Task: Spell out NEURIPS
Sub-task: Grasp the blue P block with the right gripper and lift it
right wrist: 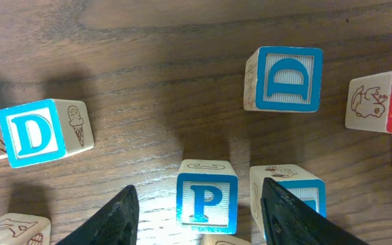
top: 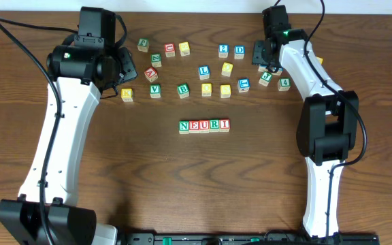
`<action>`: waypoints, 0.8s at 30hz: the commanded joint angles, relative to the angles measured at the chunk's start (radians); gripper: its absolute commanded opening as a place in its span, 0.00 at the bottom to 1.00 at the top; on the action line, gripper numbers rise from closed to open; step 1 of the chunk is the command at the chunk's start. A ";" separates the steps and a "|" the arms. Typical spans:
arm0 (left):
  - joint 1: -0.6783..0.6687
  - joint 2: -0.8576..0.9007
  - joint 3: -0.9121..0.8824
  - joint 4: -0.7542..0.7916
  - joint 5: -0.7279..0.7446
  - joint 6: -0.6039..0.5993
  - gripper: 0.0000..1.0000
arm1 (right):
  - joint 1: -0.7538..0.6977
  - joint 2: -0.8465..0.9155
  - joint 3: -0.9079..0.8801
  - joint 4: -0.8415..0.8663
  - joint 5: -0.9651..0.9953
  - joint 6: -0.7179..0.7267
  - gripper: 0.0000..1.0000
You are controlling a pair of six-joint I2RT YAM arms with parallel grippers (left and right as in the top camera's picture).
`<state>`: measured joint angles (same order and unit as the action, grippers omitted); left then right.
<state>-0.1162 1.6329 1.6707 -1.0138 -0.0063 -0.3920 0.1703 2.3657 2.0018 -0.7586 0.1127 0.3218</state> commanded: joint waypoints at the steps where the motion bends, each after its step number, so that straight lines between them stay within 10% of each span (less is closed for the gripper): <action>1: -0.001 0.015 0.001 -0.003 -0.013 0.003 0.41 | -0.010 0.010 0.011 0.012 0.010 0.012 0.52; 24: -0.001 0.015 0.001 -0.002 -0.013 0.003 0.41 | -0.027 0.055 -0.021 0.042 0.002 0.022 0.48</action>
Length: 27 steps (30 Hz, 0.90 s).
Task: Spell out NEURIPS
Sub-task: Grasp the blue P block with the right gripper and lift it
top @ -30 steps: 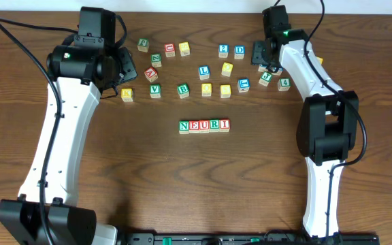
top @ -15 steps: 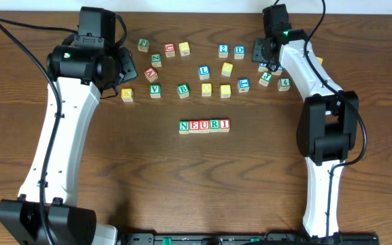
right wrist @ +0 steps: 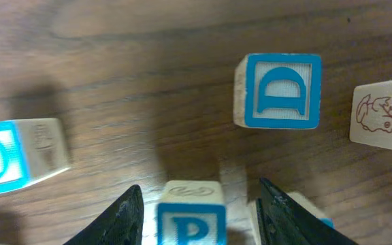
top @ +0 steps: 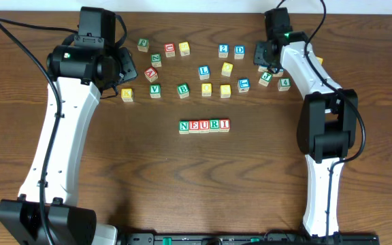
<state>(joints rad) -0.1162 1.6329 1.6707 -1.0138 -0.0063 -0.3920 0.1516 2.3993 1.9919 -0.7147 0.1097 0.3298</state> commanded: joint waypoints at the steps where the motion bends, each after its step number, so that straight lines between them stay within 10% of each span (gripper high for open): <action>1: -0.001 0.015 0.001 -0.002 -0.013 0.003 0.41 | -0.008 0.021 -0.011 -0.002 0.005 0.014 0.47; 27: -0.001 0.015 0.001 0.002 -0.013 0.003 0.41 | -0.007 -0.042 -0.009 -0.044 0.003 0.013 0.22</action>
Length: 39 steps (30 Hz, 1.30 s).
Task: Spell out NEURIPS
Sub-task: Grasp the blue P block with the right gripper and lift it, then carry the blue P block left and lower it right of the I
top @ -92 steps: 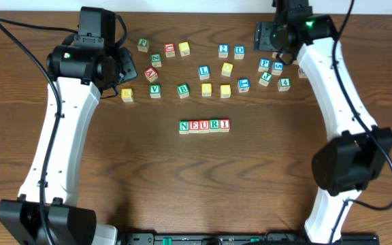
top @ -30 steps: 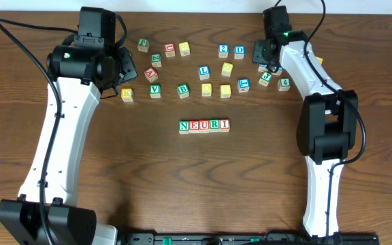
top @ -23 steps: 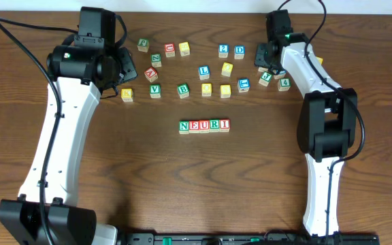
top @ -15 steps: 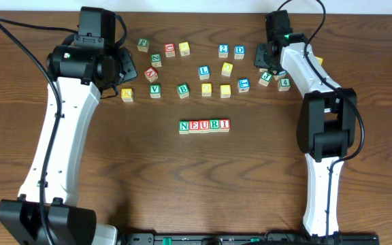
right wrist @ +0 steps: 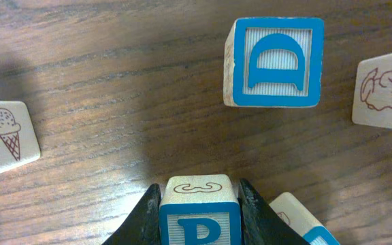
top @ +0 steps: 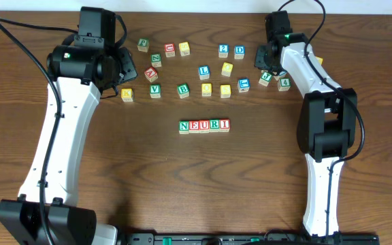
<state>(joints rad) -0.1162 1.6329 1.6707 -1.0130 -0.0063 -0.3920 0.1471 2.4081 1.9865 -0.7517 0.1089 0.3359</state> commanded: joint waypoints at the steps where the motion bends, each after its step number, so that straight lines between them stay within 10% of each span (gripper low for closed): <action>1: -0.001 0.015 0.001 0.001 -0.013 0.003 0.41 | -0.002 -0.066 -0.003 -0.007 0.004 0.007 0.22; 13: -0.001 0.015 0.001 0.001 -0.013 0.003 0.41 | -0.002 -0.282 -0.003 -0.109 -0.060 0.003 0.21; 27: -0.001 0.015 0.001 0.005 -0.013 0.003 0.41 | 0.024 -0.353 -0.008 -0.607 -0.190 -0.028 0.20; 39: -0.001 0.015 0.001 0.016 -0.013 0.003 0.41 | 0.087 -0.344 -0.226 -0.537 -0.191 -0.031 0.19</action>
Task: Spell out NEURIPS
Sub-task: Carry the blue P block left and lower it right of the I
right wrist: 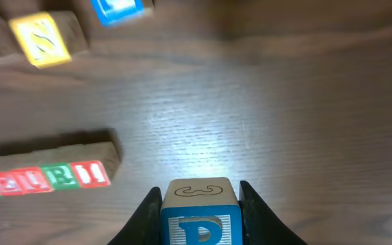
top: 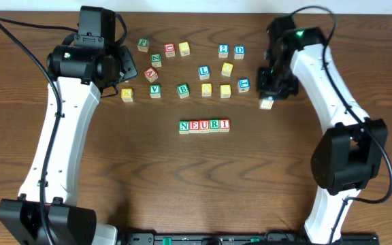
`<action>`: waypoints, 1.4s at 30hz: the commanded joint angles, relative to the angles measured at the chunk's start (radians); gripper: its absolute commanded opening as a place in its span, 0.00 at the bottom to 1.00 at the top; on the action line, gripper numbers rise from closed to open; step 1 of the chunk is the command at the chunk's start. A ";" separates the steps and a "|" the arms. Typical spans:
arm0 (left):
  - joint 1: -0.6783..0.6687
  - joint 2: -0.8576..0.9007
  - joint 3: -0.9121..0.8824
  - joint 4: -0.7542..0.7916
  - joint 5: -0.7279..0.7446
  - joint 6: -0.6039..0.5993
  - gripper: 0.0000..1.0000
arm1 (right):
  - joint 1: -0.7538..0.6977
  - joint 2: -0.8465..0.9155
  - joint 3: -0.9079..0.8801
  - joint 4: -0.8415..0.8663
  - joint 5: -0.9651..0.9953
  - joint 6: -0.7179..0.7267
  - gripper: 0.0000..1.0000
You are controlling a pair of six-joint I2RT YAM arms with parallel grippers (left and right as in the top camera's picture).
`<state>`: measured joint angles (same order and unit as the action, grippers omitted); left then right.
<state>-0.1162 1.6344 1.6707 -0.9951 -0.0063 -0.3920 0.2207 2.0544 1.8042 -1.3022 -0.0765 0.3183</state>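
Note:
A wooden block with a blue letter P (right wrist: pixel 200 219) sits between the fingers of my right gripper (right wrist: pixel 200 196), which is shut on it. In the overhead view the P block (top: pixel 267 103) hangs under the right gripper (top: pixel 269 94), to the right of and behind the row. The row of blocks reading NEURI (top: pixel 204 125) lies mid-table; in the right wrist view this NEURI row (right wrist: pixel 46 175) shows blurred at the left. My left gripper (top: pixel 124 68) stays at the back left beside loose blocks; its jaws are too small to read.
Several loose letter blocks lie in a band behind the row, among them a blue L block (top: pixel 203 71) and a blue D block (top: pixel 239 50). In the right wrist view a yellow block (right wrist: pixel 43 41) and a blue block (right wrist: pixel 121 10) lie beyond the row.
My right gripper, then shut on the P block among the loose blocks at the back right, now holds it nearer the front, off the right end of the NEURI row. The left arm has not moved.
My right gripper stood open above the P block at the back right. It was then lower, with its fingers on either side of the block, then shut on it. Now the block is away from the cluster, near the row's right end.

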 commanded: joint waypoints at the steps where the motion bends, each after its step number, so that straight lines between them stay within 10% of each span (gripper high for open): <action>1: -0.001 0.013 0.001 0.000 -0.013 0.003 0.41 | 0.018 0.010 -0.061 0.023 -0.005 -0.013 0.19; 42: -0.001 0.013 0.001 0.018 -0.013 0.003 0.41 | 0.255 0.010 -0.298 0.297 0.163 0.174 0.14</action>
<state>-0.1162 1.6344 1.6707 -0.9779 -0.0063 -0.3920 0.4587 2.0617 1.5303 -1.0077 0.0402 0.4374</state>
